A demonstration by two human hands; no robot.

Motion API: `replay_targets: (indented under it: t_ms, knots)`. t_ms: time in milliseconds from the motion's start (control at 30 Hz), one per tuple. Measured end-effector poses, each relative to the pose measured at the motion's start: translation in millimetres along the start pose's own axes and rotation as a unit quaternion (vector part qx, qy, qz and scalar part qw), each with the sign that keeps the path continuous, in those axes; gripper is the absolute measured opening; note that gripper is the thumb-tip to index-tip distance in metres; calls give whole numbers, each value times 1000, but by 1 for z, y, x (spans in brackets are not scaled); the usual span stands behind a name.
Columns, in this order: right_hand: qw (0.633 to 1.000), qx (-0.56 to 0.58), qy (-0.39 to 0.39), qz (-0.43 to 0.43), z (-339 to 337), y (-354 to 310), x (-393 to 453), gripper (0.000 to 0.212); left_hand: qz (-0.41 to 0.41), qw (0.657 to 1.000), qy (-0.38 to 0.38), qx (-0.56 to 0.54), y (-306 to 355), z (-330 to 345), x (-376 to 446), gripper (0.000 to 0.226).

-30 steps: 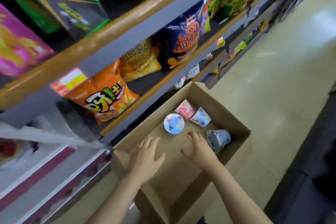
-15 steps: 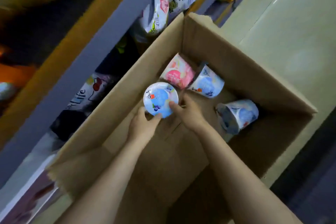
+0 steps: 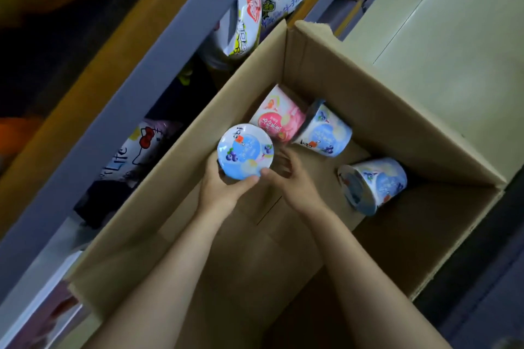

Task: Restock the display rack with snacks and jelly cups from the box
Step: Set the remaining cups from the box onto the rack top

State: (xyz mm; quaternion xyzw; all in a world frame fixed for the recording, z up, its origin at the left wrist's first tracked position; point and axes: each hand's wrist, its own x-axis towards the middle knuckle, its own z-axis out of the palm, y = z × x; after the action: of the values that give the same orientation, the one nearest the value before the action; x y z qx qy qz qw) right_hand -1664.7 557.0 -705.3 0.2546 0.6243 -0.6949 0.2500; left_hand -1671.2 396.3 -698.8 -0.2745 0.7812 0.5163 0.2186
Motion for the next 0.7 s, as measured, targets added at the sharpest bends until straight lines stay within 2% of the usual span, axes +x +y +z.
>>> replay_targets:
  t_ms: [100,200,267,333,400,500,567,633,700]
  knots:
    - [999,39,1,-4,3,4,3,35,26,998,-45,-25,2,-4,5,88]
    - [995,100,14,16,5,1,-4,34,60,994,-85,42,1,-2,-4,97]
    - [995,100,19,24,3,-4,-7,30,80,989,-82,88,-4,1,-10,98]
    - [996,81,23,38,1,-10,-8,26,97,989,-48,100,-4,2,-10,96]
    - [996,72,19,57,-2,-13,-9,32,106,990,-19,92,1,2,-9,93]
    - [995,8,52,89,-8,-19,-15,46,86,993,-31,79,16,2,-11,90]
    - [992,-37,60,103,-11,-20,-19,51,66,995,-40,69,20,3,-12,96]
    - [991,-98,56,78,-10,-24,-21,52,25,999,-33,23,21,4,-13,97]
    - [979,-180,89,-38,-8,-30,-16,35,-31,999,9,-41,19,3,-16,77]
